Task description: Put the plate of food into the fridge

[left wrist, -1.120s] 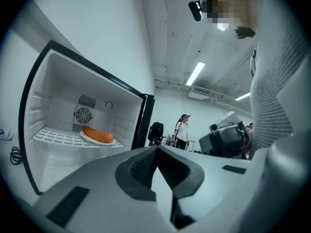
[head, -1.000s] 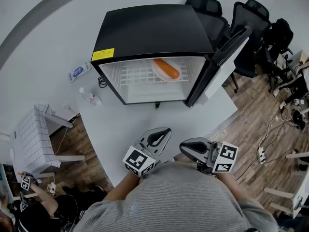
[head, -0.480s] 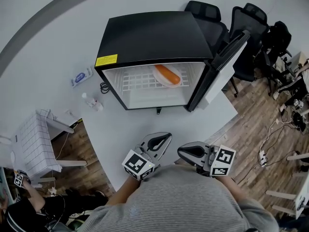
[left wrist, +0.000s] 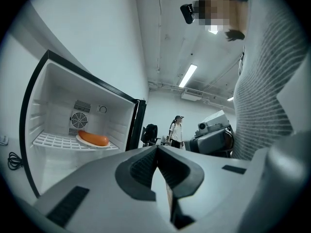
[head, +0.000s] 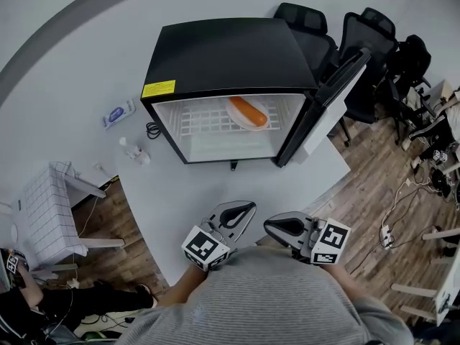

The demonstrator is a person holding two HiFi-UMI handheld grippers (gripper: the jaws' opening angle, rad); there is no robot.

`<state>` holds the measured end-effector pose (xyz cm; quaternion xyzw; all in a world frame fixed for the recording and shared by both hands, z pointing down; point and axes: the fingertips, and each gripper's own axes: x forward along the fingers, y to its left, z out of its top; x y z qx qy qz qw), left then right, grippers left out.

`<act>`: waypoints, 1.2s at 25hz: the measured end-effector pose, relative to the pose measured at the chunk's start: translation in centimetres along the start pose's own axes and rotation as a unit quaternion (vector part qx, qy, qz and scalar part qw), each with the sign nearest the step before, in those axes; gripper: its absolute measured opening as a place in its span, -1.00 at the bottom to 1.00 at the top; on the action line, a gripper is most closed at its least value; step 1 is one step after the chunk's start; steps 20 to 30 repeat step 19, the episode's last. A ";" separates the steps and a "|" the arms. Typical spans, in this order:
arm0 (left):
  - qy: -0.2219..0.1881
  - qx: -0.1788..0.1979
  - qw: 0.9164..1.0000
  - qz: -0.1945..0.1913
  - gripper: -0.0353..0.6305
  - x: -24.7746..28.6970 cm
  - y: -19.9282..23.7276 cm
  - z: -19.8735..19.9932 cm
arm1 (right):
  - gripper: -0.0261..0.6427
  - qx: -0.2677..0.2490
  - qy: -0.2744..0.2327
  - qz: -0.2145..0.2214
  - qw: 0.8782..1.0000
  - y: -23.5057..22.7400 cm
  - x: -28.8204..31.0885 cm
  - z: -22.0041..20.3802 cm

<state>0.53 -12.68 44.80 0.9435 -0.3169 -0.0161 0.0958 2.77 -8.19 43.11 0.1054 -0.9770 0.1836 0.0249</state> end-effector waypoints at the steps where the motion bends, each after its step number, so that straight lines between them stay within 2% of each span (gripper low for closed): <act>1: 0.003 0.000 1.000 -0.001 -0.86 0.0 0.0 -0.1 | -0.88 0.000 0.001 0.001 1.000 0.1 0.1 -0.1; 5: 0.015 -0.005 1.000 0.003 -0.86 -0.1 0.2 -0.7 | -0.89 0.000 0.005 0.003 1.000 0.4 0.3 -0.3; 30: 0.011 -0.018 1.000 0.011 -0.86 0.1 0.3 -0.7 | -0.88 0.000 0.011 -0.001 1.000 0.5 -0.1 -0.6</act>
